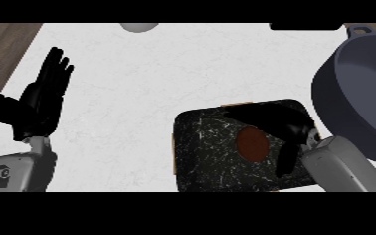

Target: Pick the cupcake from the tray and place it in the pot

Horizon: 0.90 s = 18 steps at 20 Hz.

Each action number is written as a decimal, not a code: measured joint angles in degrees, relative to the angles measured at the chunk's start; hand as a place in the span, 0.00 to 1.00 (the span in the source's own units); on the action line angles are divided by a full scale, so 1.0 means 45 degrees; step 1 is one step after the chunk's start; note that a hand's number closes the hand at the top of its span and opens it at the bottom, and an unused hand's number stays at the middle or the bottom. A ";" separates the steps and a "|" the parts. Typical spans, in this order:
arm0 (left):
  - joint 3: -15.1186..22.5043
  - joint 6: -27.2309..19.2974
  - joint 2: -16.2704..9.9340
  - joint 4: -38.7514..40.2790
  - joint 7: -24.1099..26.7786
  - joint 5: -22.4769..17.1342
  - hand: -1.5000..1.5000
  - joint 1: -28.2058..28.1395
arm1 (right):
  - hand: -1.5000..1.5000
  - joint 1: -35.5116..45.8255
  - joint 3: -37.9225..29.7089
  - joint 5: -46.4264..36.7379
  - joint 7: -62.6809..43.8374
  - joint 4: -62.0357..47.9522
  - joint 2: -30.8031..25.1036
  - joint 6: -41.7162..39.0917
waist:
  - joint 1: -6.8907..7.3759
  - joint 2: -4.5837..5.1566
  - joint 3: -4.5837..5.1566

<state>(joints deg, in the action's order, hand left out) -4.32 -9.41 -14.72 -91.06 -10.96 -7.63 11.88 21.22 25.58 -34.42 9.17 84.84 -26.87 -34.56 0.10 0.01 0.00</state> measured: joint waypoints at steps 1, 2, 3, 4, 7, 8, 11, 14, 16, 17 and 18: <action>-0.0083 0.0029 0.0024 0.0024 -0.0009 0.0006 0.50 0.0017 | 0.00 -0.0181 -0.0048 -0.0217 0.0094 0.0130 0.0043 -0.0021 | -0.0004 0.0000 0.0000; 0.0030 -0.0096 0.0140 -0.0091 -0.0144 0.0181 0.50 0.0034 | 0.00 -0.0239 -0.0102 -0.0428 0.0136 0.0064 0.0176 0.0003 | -0.0005 -0.0002 0.0001; -0.0068 0.0065 0.0055 -0.0317 -0.0221 0.0101 0.50 -0.0139 | 0.00 -0.0221 -0.0142 -0.0621 0.0151 -0.0016 0.0336 0.0015 | 0.0005 -0.0003 0.0000; 0.0031 0.0004 0.0198 -0.0282 -0.0120 0.0233 0.50 -0.0170 | 0.00 -0.0188 -0.0076 -0.0917 0.0265 -0.0364 0.0513 0.0196 | 0.0014 -0.0003 0.0001; -0.0060 0.0071 0.0316 -0.0318 -0.0135 0.0332 0.50 -0.0195 | 0.00 -0.0146 -0.0336 -0.1582 0.0725 -0.0985 0.0770 0.0339 | 0.0015 0.0001 -0.0001; -0.0066 0.0109 0.0353 -0.0450 -0.0098 0.0380 0.50 -0.0340 | 0.00 -0.0191 -0.0362 -0.1802 0.0764 -0.1125 0.0943 0.0426 | 0.0016 -0.0001 0.0000; -0.0121 0.0159 0.0427 -0.0498 -0.0159 0.0497 0.50 -0.0300 | 0.00 -0.0277 -0.0492 -0.2397 0.1254 -0.1902 0.1220 0.0828 | 0.0018 0.0001 0.0000; -0.0259 0.0239 0.0445 -0.0216 -0.0087 0.0527 0.50 -0.0117 | 1.00 -0.0243 -0.0262 -0.2892 0.1886 -0.1921 0.1212 0.0871 | 0.0004 0.0004 0.0000; -0.0290 0.0225 0.0482 -0.0011 -0.0102 0.0571 0.50 0.0074 | 1.00 -0.0236 -0.0007 -0.3307 0.2362 -0.1868 0.1177 0.1141 | -0.0008 -0.0003 0.0010; -0.0293 0.0192 0.0497 -0.0242 -0.0286 0.0571 0.50 0.0074 | 1.00 -0.0269 -0.0022 -0.3446 0.2596 -0.1850 0.1148 0.1245 | -0.0002 -0.0004 0.0008; -0.0314 0.0199 0.0531 -0.0289 -0.0241 0.0606 0.50 -0.0019 | 1.00 -0.0328 -0.0064 -0.3594 0.2868 -0.1886 0.1158 0.1385 | 0.0005 -0.0014 0.0009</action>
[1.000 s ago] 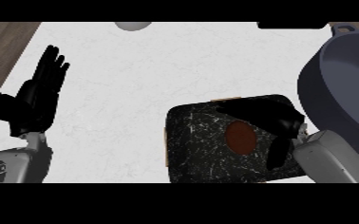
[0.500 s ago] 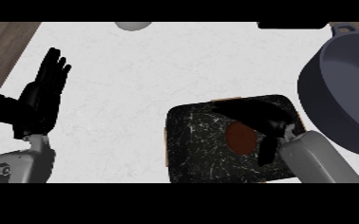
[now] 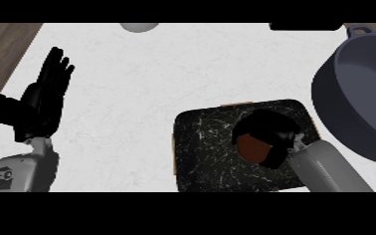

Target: Pick the cupcake from the tray and place it in the pot

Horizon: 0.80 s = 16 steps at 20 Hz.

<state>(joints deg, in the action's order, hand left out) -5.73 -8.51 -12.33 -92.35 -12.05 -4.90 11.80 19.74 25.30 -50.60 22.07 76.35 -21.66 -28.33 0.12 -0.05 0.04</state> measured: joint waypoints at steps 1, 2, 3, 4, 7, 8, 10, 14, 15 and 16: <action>0.0075 -0.0099 0.0071 -0.0059 -0.0102 0.0140 0.50 0.0046 | 1.00 0.0021 -0.0010 -0.0182 0.0090 -0.0019 0.0121 0.0082 | 0.0000 -0.0009 0.0009; 0.0065 -0.0015 0.0047 -0.0295 -0.0202 0.0108 0.50 -0.0060 | 1.00 0.0101 -0.0021 -0.0341 0.0206 -0.0179 0.0248 0.0115 | 0.0011 -0.0021 0.0020; 0.0030 0.0036 0.0061 -0.0367 -0.0171 0.0121 0.50 -0.0135 | 1.00 0.0122 -0.0093 -0.0481 0.0313 -0.0206 0.0334 0.0044 | 0.0012 -0.0017 0.0014; 0.0039 -0.0001 0.0099 -0.0471 -0.0285 0.0180 0.50 -0.0140 | 1.00 0.0163 -0.0138 -0.0642 0.0420 -0.0344 0.0464 0.0088 | 0.0013 -0.0028 0.0025; -0.0121 0.0071 0.0014 -0.0450 -0.0576 0.0109 0.50 0.0024 | 1.00 -0.0444 -0.0277 -0.0920 -0.0071 0.0188 0.0709 0.0278 | -0.0040 -0.0072 0.0055; -0.0172 0.0050 0.0012 -0.0557 -0.0633 0.0073 0.50 -0.0069 | 1.00 -0.0936 -0.0344 -0.0940 -0.0580 0.0693 0.0794 0.0294 | -0.0116 -0.0110 0.0068; -0.0310 0.0074 -0.0074 -0.0622 -0.0558 0.0053 0.50 -0.0256 | 1.00 -0.1883 -0.0563 -0.1004 -0.1727 0.1515 0.1070 0.0442 | -0.0264 -0.0166 0.0086; -0.0550 0.0163 -0.0224 -0.0664 -0.0585 -0.0084 0.50 -0.0368 | 1.00 -0.4225 -0.0653 -0.1149 -0.3824 0.3628 0.1655 0.0836 | -0.0485 -0.0195 0.0075; -0.0549 0.0243 -0.0223 -0.0657 -0.0483 -0.0102 0.50 -0.0477 | 1.00 -0.4856 -0.0633 -0.1169 -0.4199 0.4284 0.1657 0.0854 | -0.0469 -0.0170 0.0058; -0.0468 0.0169 -0.0132 -0.0731 -0.0474 -0.0024 0.50 -0.0517 | 1.00 -0.5497 -0.0523 -0.1269 -0.4562 0.4997 0.1668 0.0940 | -0.0457 -0.0152 0.0047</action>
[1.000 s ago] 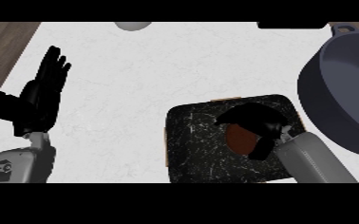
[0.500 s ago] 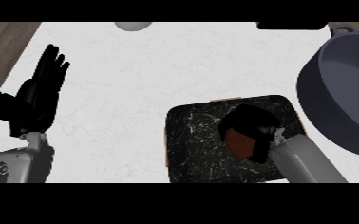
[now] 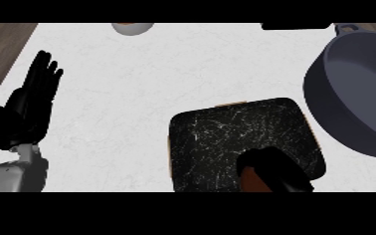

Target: Pick the cupcake from the tray and place it in the pot

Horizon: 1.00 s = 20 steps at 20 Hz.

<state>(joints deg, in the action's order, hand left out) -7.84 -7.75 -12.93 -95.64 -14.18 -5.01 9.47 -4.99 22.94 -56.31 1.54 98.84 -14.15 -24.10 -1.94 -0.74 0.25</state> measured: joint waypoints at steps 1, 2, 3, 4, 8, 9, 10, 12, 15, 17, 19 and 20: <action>0.0091 -0.0041 0.0065 0.0133 0.0058 0.0110 0.50 0.0111 | 1.00 -0.0448 0.0102 -0.0085 -0.0427 0.0663 0.0060 -0.0061 | 0.0029 0.0027 -0.0010; 0.0025 0.0036 0.0009 0.0264 0.0055 0.0045 0.50 0.0239 | 1.00 -0.0874 0.0194 -0.0110 -0.0846 0.1402 0.0133 -0.0181 | 0.0054 0.0048 -0.0017; 0.0080 0.0054 0.0045 0.0141 0.0008 0.0043 0.50 0.0191 | 1.00 -0.1422 0.0434 -0.0262 -0.1141 0.1990 0.0230 -0.0019 | 0.0091 0.0057 -0.0023; 0.0048 0.0061 0.0012 0.0053 -0.0141 -0.0001 0.50 0.0261 | 1.00 -0.1805 0.0467 -0.0268 -0.1376 0.2562 0.0293 0.0062 | 0.0123 0.0069 -0.0030; 0.0020 0.0020 0.0053 0.0047 -0.0119 0.0035 0.50 0.0215 | 1.00 -0.2982 -0.0031 0.0137 -0.1858 0.4857 0.0701 0.0839 | 0.0057 0.0070 -0.0046; 0.0002 0.0041 0.0041 0.0021 -0.0137 0.0009 0.50 0.0194 | 1.00 -0.3124 -0.0256 0.0190 -0.1993 0.5364 0.0864 0.1136 | 0.0052 0.0067 -0.0048; -0.0064 0.0108 0.0026 0.0076 -0.0034 -0.0059 0.50 0.0150 | 1.00 -0.3221 -0.0503 0.0288 -0.2087 0.5816 0.1031 0.1415 | 0.0062 0.0074 -0.0048; -0.0067 0.0129 0.0025 0.0052 -0.0004 -0.0068 0.50 0.0175 | 1.00 -0.3282 -0.1040 0.0615 -0.2389 0.6732 0.1488 0.1865 | 0.0079 0.0085 -0.0051; -0.0054 0.0144 0.0063 0.0213 0.0123 -0.0032 0.50 0.0234 | 1.00 -0.3134 -0.2038 0.0789 -0.2591 0.7605 0.1817 0.2577 | 0.0070 0.0094 -0.0049; 0.0055 0.0181 0.0195 0.0181 0.0268 -0.0016 0.50 0.0075 | 1.00 -0.3013 -0.2663 0.0828 -0.2654 0.7673 0.2075 0.3019 | 0.0130 0.0104 -0.0053; 0.0046 0.0112 0.0141 0.0053 0.0081 0.0048 0.50 0.0175 | 1.00 -0.2624 -0.3396 0.0882 -0.2782 0.7714 0.2243 0.3250 | 0.0193 0.0115 -0.0055; 0.0009 0.0146 0.0105 0.0113 0.0070 0.0026 0.50 0.0211 | 1.00 -0.2336 -0.3875 0.0915 -0.2872 0.7736 0.2238 0.3293 | 0.0208 0.0123 -0.0056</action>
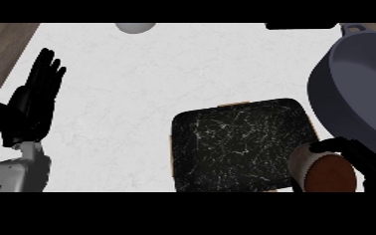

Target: Pick the cupcake from the tray and place it in the pot

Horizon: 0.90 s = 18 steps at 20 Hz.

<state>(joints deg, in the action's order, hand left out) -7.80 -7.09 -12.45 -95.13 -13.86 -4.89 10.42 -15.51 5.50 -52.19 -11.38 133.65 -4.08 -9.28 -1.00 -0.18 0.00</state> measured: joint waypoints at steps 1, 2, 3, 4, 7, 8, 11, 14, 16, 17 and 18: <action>0.0079 -0.0052 0.0040 -0.0046 -0.0016 0.0096 0.50 -0.0012 | 1.00 0.0218 -0.0551 0.0046 -0.0043 0.0020 -0.0058 -0.0011 | 0.0006 0.0001 0.0000; 0.0120 -0.0108 0.0094 -0.0019 -0.0002 0.0164 0.50 0.0002 | 1.00 0.0348 -0.1146 0.0121 0.0029 0.0005 -0.0157 -0.0012 | 0.0014 0.0006 -0.0002; 0.0099 -0.0052 0.0106 -0.0004 0.0080 0.0116 0.50 -0.0027 | 1.00 0.0642 -0.1547 0.0169 -0.0092 -0.0012 -0.0137 -0.0037 | 0.0043 0.0011 -0.0003; 0.0095 0.0001 0.0106 -0.0014 0.0144 0.0100 0.50 -0.0121 | 1.00 0.0945 -0.2106 0.0389 -0.0209 -0.0064 -0.0230 -0.0233 | 0.0064 0.0013 -0.0002; 0.0096 -0.0068 0.0155 0.0111 0.0106 0.0154 0.50 0.0055 | 1.00 0.1734 -0.3795 0.1707 -0.0257 -0.0446 -0.0536 -0.0663 | 0.0070 0.0022 -0.0005; 0.0065 -0.0024 0.0087 0.0128 0.0009 0.0130 0.50 0.0143 | 1.00 0.2015 -0.4225 0.2276 -0.0417 -0.0493 -0.0583 -0.0845 | 0.0079 0.0023 -0.0006; 0.0214 -0.0150 0.0217 0.0101 -0.0073 0.0295 0.50 0.0267 | 1.00 0.2819 -0.5979 0.4229 -0.0387 -0.1182 -0.1294 -0.1289 | 0.0110 0.0024 -0.0004; 0.0171 -0.0100 0.0220 0.0289 0.0024 0.0308 0.50 0.0354 | 1.00 0.3384 -0.7362 0.5634 0.0097 -0.2609 -0.1941 -0.1427 | 0.0141 0.0033 -0.0003; 0.0172 -0.0050 0.0225 0.0150 -0.0031 0.0295 0.50 0.0309 | 1.00 0.3890 -0.7874 0.5950 0.0420 -0.3701 -0.2388 -0.1303 | 0.0185 0.0037 -0.0003; 0.0136 0.0023 0.0214 0.0039 -0.0037 0.0221 0.50 0.0164 | 1.00 0.4134 -0.8188 0.6289 0.0559 -0.4254 -0.2620 -0.1340 | 0.0209 0.0038 -0.0005; 0.0192 0.0006 0.0266 0.0018 -0.0036 0.0255 0.50 0.0162 | 1.00 0.4495 -0.8443 0.6595 0.0730 -0.4938 -0.2784 -0.1276 | 0.0235 0.0044 -0.0006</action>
<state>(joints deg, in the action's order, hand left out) -6.94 -7.06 -11.26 -95.05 -14.02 -3.75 11.15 4.72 -32.49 -22.51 -8.09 111.43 -16.61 -15.02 0.06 0.02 -0.03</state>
